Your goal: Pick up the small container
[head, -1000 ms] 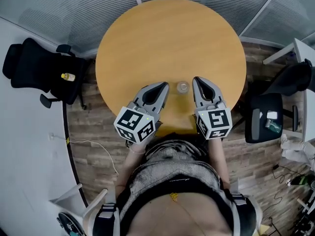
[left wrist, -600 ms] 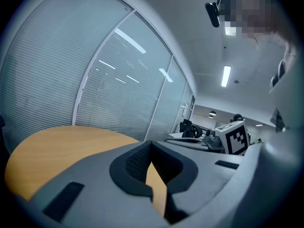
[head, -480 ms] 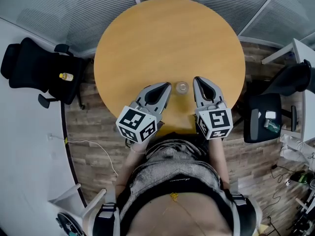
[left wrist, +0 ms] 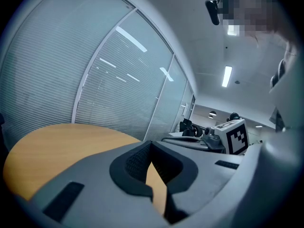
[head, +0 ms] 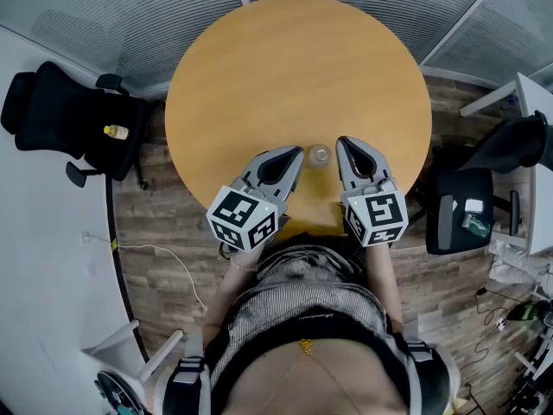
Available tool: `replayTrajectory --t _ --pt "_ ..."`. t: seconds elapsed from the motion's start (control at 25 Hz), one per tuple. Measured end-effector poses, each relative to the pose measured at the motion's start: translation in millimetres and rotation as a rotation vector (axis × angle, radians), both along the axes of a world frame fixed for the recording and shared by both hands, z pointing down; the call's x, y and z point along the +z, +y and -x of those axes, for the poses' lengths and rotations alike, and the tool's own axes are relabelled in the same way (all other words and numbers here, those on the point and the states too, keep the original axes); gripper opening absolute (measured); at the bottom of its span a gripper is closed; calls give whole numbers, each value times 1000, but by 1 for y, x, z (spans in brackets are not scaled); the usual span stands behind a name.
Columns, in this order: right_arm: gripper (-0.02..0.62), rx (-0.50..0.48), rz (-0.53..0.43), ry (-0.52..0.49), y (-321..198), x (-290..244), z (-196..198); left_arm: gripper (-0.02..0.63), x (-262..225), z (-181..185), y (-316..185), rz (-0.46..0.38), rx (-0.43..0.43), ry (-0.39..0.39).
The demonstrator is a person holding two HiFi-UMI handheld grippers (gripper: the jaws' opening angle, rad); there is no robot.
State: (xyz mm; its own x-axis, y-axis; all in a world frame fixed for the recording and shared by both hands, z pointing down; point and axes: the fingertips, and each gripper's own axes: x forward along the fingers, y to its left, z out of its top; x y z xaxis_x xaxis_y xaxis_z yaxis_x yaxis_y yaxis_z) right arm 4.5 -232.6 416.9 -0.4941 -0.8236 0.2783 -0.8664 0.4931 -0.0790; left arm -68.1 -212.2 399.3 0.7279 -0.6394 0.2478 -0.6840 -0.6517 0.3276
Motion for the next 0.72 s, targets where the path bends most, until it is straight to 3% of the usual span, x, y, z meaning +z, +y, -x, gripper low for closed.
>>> replayTrajectory --t 0.72 --pt "21 -9 49 72 -2 31 2 5 4 3 7 22 -3 9"
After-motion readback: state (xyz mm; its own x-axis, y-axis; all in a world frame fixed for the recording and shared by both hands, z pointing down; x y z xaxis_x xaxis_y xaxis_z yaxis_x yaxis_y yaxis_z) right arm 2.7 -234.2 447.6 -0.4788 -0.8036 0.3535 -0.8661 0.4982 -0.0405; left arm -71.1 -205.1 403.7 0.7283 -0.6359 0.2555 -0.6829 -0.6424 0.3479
